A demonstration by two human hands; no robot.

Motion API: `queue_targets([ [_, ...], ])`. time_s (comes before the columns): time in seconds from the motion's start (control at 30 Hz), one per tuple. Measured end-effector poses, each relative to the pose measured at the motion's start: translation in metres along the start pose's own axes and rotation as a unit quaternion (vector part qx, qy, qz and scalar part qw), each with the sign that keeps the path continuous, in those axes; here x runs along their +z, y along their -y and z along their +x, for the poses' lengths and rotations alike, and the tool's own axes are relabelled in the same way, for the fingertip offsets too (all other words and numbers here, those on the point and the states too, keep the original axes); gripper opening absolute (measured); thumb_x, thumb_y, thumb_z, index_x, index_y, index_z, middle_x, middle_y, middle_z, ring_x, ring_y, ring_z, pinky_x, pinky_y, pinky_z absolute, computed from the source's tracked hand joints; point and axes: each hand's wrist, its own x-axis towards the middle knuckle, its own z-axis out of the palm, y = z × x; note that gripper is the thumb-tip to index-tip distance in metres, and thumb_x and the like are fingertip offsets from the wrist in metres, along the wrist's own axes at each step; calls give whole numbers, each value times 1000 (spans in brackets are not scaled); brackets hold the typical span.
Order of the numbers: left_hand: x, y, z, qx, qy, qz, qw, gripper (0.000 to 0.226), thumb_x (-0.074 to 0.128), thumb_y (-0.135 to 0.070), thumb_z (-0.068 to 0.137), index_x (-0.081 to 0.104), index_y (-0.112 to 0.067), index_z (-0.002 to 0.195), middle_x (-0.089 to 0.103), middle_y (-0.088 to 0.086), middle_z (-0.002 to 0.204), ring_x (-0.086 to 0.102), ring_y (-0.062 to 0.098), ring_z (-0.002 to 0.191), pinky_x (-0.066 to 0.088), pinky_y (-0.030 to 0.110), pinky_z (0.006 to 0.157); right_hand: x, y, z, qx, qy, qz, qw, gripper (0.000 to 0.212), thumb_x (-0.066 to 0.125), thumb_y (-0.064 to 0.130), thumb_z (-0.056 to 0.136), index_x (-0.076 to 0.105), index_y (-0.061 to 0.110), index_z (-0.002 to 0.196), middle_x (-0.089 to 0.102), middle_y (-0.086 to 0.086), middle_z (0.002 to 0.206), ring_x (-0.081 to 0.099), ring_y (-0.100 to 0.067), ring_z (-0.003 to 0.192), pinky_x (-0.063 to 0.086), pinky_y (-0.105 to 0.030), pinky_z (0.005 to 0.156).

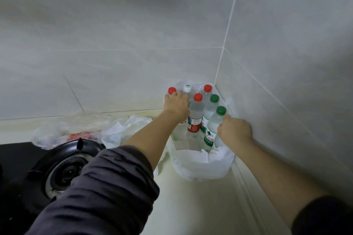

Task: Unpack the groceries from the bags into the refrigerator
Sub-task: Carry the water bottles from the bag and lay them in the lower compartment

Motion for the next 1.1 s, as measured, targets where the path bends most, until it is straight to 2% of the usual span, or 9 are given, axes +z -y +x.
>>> queue_targets([
  [0.17,3,-1,25,-32,13,20,999,51,40,-40,99,34,-13,141,46,11,133,47,28,121,39,39,95,6,-2,2,-5,-18,8,1000,24,44,23,97,54,10,114,70,-11,106,66,-30,98,46,-29,75],
  [0.3,13,0,32,-53,16,-51,997,57,42,-40,99,25,-13,147,55,10,118,58,26,106,45,34,82,12,-4,6,-16,-31,-10,999,24,45,23,96,55,10,114,70,-9,107,67,-29,98,42,-29,71],
  [0.37,17,-1,31,-55,9,-98,994,56,48,-44,97,34,-12,140,57,5,101,60,24,94,47,32,76,13,-4,9,-20,-32,-25,999,24,45,23,95,55,11,113,70,-8,106,67,-28,97,40,-28,69],
  [0.5,10,-2,20,-60,3,-107,992,40,50,-47,95,52,-14,117,49,-2,76,53,21,76,41,30,63,11,1,12,-13,-13,-50,999,23,45,18,95,57,11,113,71,-6,106,68,-27,98,49,-28,77],
  [0.67,-33,5,-11,-89,-88,-165,978,33,44,-44,93,48,-13,104,54,4,87,50,27,77,39,32,66,6,2,13,-30,-6,-81,996,23,45,16,95,66,17,104,71,-1,105,68,-22,97,45,-27,71],
  [0.8,-78,17,-55,-107,-170,-247,948,28,52,-39,87,45,-11,88,49,3,73,50,30,72,35,31,60,-5,7,7,-28,5,-79,996,22,47,16,93,68,18,95,70,0,102,67,-20,95,49,-27,76],
  [0.97,-97,40,-106,-125,-233,-307,914,26,56,-33,82,47,-9,80,47,4,63,48,30,65,27,29,49,-22,11,8,-44,0,-61,997,20,46,21,93,65,19,100,68,0,104,65,-20,97,42,-27,74],
  [1.1,-100,66,-142,-152,-243,-312,906,25,58,-32,80,52,-7,79,53,9,66,52,32,69,34,30,51,-65,34,7,-66,-45,14,997,29,45,34,95,64,16,108,66,-3,108,63,-25,101,36,-27,69],
])
